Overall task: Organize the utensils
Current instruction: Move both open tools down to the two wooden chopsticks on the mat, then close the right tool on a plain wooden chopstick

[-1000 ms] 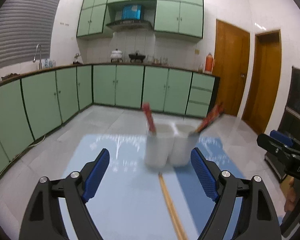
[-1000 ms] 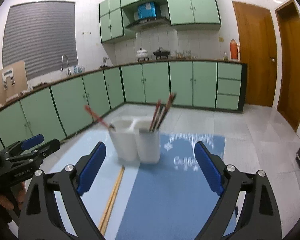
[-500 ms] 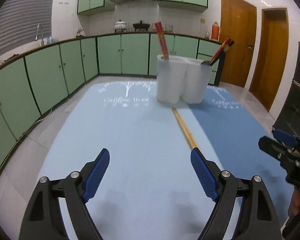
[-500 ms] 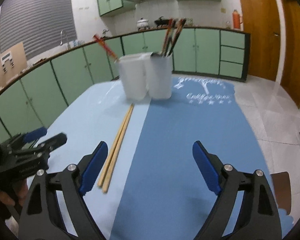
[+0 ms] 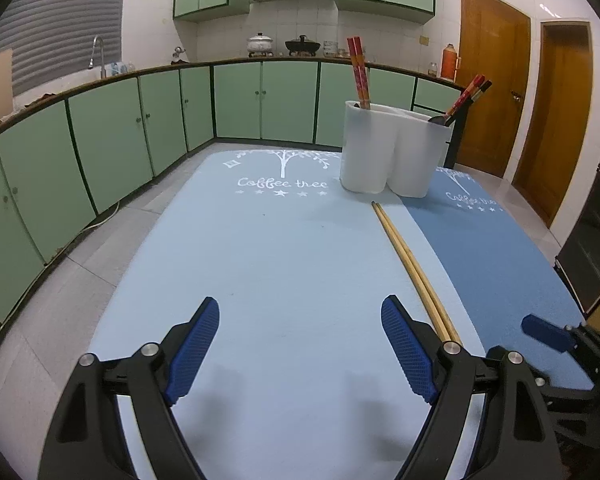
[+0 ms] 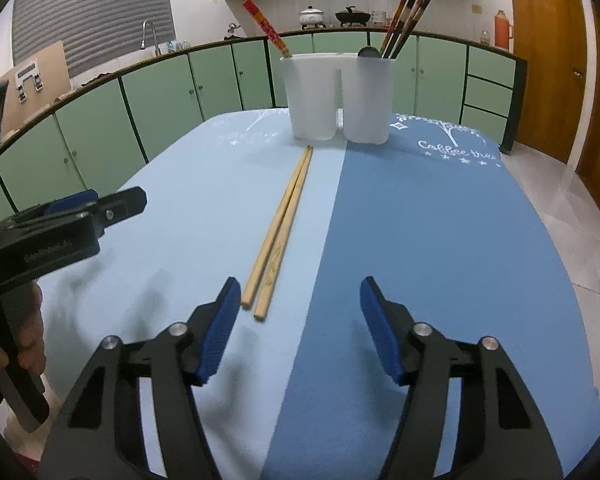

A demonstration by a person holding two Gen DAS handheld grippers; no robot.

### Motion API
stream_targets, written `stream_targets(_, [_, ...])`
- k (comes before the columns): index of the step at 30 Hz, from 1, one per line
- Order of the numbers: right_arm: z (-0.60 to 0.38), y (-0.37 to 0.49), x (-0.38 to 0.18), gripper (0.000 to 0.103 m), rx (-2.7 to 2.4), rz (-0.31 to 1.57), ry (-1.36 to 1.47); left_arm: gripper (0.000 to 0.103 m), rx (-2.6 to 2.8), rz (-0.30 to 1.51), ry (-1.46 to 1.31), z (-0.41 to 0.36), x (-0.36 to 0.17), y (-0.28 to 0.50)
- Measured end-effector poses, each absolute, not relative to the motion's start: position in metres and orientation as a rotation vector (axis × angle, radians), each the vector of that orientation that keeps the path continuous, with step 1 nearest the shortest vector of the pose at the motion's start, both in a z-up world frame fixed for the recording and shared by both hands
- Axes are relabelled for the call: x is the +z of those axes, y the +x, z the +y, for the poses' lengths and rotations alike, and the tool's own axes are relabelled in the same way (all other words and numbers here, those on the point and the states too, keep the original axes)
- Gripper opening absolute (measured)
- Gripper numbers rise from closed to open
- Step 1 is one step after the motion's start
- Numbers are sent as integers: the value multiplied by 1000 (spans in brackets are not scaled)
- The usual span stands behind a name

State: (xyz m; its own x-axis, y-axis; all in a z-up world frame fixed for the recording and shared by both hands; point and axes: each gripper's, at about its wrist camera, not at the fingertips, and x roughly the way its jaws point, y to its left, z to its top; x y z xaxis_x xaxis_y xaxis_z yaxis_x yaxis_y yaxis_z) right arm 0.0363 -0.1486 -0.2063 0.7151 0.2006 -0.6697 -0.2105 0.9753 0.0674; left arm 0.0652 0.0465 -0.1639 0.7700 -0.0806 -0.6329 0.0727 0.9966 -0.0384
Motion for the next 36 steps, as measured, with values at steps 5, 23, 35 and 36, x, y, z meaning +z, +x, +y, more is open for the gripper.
stream_targets(5, [-145, 33, -211, 50, 211, 744, -24, 82, -77, 691, -13, 49, -169, 62])
stream_targets(23, [-151, 43, -223, 18, 192, 799, -38, 82, -78, 707, -16, 52, -173, 61])
stream_targets(35, [-152, 46, -224, 6, 227, 800, -38, 82, -105, 719, -10, 39, -176, 60])
stream_targets(36, [-154, 45, -223, 6, 223, 798, -31, 82, -110, 721, -9, 37, -176, 60])
